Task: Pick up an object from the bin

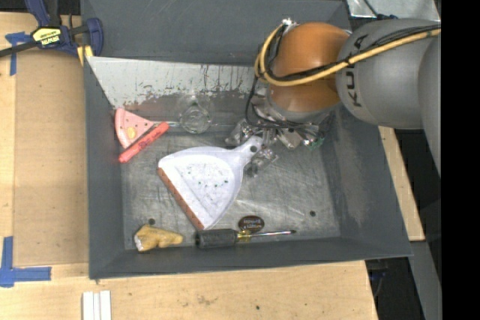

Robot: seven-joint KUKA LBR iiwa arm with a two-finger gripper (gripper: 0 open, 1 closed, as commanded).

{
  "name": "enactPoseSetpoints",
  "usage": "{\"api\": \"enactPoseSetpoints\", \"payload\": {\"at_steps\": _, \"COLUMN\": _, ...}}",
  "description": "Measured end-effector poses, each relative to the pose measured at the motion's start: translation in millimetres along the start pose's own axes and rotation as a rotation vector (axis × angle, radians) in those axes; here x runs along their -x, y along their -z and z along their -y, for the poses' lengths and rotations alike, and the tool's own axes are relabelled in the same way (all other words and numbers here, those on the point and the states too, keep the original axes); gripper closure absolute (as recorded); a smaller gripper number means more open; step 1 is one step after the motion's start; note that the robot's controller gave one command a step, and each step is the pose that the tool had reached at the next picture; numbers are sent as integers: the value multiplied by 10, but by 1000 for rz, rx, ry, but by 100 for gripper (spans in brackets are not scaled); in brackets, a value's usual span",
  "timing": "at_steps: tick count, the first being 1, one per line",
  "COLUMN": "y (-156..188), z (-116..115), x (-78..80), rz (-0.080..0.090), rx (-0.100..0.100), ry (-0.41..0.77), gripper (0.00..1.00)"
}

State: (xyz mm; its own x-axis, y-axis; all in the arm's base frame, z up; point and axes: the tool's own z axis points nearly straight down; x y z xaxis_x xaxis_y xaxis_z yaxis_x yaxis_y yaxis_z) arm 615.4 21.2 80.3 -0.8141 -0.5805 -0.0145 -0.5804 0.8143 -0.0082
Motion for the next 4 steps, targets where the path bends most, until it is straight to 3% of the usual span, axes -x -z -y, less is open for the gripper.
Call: {"api": "enactPoseSetpoints", "payload": {"at_steps": 4, "y": 371, "z": 0, "x": 10, "rz": -10, "rx": 7, "ry": -3, "gripper": 100}}
